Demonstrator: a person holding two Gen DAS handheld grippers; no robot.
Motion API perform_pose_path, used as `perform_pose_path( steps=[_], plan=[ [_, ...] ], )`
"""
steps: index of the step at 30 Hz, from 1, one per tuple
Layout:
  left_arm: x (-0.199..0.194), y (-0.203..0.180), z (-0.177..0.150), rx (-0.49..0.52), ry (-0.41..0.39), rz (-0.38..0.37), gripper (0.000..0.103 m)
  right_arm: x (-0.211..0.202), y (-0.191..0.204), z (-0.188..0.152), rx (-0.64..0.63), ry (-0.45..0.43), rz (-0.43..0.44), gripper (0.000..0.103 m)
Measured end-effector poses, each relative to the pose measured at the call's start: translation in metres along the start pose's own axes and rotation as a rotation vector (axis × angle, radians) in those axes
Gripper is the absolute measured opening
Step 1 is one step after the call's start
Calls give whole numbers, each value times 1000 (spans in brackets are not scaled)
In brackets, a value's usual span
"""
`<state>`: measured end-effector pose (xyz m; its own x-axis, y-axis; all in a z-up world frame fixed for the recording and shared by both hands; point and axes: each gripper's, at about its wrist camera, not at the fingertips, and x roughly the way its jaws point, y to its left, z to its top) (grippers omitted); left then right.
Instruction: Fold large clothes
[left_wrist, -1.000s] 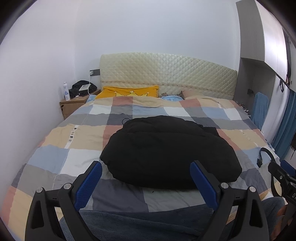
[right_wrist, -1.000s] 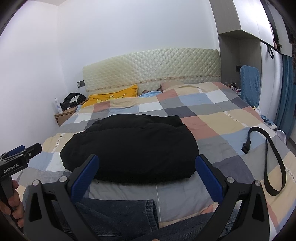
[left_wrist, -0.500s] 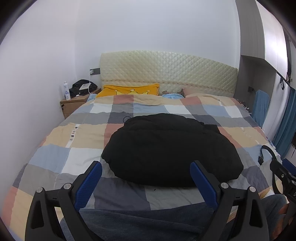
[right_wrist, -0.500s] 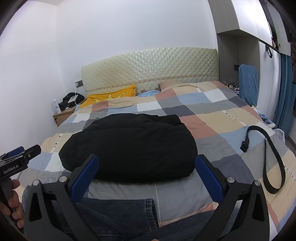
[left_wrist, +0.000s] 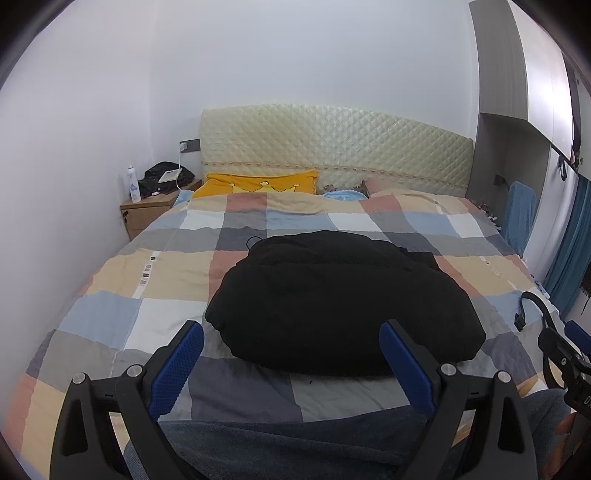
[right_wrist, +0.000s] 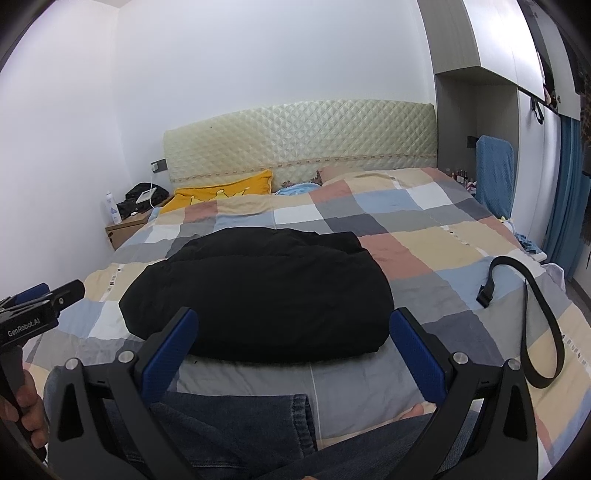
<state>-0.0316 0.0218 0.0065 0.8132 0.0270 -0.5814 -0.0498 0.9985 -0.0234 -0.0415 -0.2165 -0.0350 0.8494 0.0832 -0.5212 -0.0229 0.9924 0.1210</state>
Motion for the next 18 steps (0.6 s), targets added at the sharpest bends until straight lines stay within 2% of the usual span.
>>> perform_pose_path(
  steps=[3, 18],
  plan=[
    [-1, 0, 1, -7, 0, -32, 97, 1, -1, 0, 1, -2, -5, 103],
    [1, 1, 4, -4, 12, -47, 97, -1, 1, 6, -3, -10, -11, 103]
  ],
)
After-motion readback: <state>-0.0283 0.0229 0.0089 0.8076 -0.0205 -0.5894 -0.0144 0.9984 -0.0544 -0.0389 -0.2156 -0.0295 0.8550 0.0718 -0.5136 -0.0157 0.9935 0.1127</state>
